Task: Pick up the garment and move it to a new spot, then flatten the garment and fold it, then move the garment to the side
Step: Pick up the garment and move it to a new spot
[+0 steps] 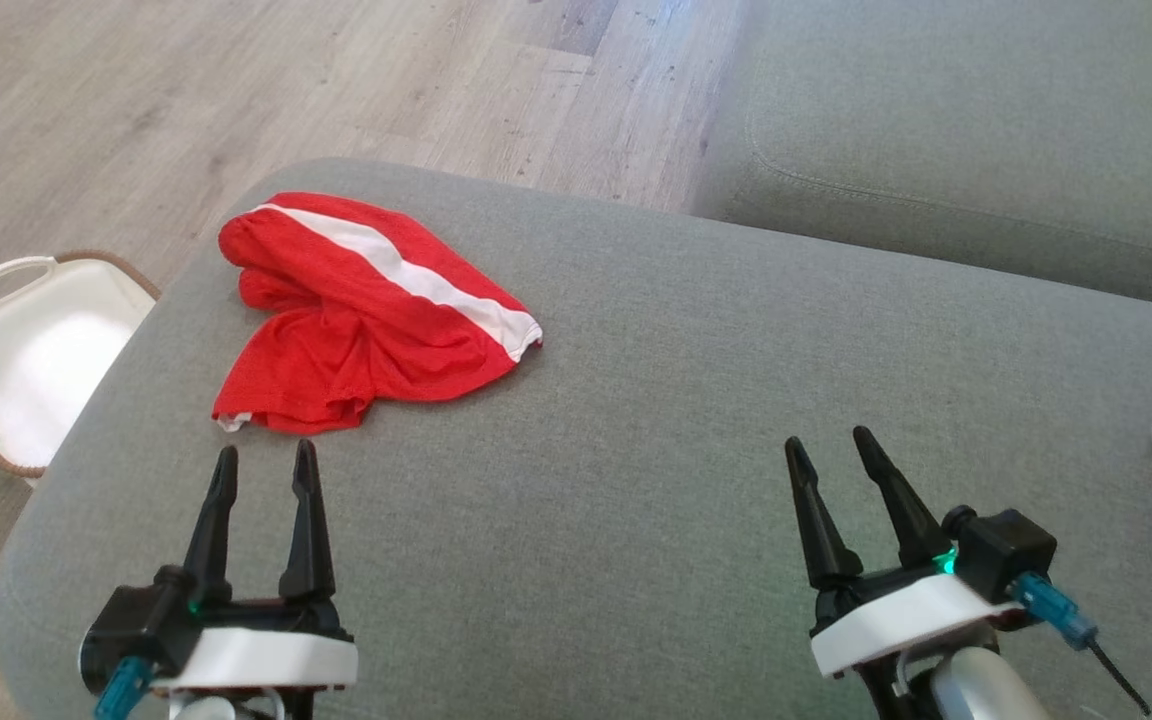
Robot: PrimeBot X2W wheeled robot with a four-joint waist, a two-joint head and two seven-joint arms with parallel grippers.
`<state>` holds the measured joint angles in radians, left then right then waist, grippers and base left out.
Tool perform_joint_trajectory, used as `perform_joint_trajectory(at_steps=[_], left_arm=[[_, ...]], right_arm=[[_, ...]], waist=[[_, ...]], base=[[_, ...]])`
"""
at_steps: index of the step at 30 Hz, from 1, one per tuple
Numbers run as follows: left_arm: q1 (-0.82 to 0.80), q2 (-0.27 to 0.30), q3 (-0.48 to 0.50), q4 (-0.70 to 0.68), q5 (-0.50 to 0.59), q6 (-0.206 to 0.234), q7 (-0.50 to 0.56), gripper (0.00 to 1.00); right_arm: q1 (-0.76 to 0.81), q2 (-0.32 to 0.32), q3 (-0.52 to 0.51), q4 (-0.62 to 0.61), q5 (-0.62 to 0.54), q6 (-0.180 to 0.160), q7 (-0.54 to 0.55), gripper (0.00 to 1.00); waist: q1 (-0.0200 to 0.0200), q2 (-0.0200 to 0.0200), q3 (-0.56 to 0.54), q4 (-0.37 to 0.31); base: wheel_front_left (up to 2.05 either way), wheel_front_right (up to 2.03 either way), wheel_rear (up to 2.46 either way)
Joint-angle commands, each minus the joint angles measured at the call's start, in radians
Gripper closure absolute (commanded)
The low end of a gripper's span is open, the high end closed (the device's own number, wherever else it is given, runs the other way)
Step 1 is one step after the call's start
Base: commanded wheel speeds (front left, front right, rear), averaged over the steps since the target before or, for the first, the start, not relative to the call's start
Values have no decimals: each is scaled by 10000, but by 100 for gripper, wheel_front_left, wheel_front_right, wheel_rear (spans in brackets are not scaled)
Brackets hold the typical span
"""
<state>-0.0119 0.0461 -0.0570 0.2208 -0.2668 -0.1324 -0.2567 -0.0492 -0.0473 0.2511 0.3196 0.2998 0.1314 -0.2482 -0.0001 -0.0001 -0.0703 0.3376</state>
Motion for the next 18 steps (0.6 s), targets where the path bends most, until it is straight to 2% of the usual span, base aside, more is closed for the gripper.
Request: perform_joint_trajectory(at_steps=[1, 9, 15, 18], left_arm=[[-246, 58, 407, -314, 79, 17, -51, 0], [-603, 228, 493, -91, 47, 17, -51, 0], [-1673, 820, 256, 899, -51, 17, 83, 0], [-2649, 1368, -86, 1687, -175, 17, 744, 0]], right_arm=[[-279, -30, 234, -261, 81, -7, -135, 0], [-435, -30, 186, -322, -63, -7, -135, 0], [-785, -30, -37, -465, -353, -7, -135, 0], [-998, -30, -119, -544, -552, -7, -135, 0]], waist=[[1, 1, 13, -7], [1, 1, 525, -295], [1, 1, 1364, -639], [1, 1, 1917, -896]], base=[[0, 0, 0], [0, 0, 0], [0, 0, 0], [0, 0, 0]])
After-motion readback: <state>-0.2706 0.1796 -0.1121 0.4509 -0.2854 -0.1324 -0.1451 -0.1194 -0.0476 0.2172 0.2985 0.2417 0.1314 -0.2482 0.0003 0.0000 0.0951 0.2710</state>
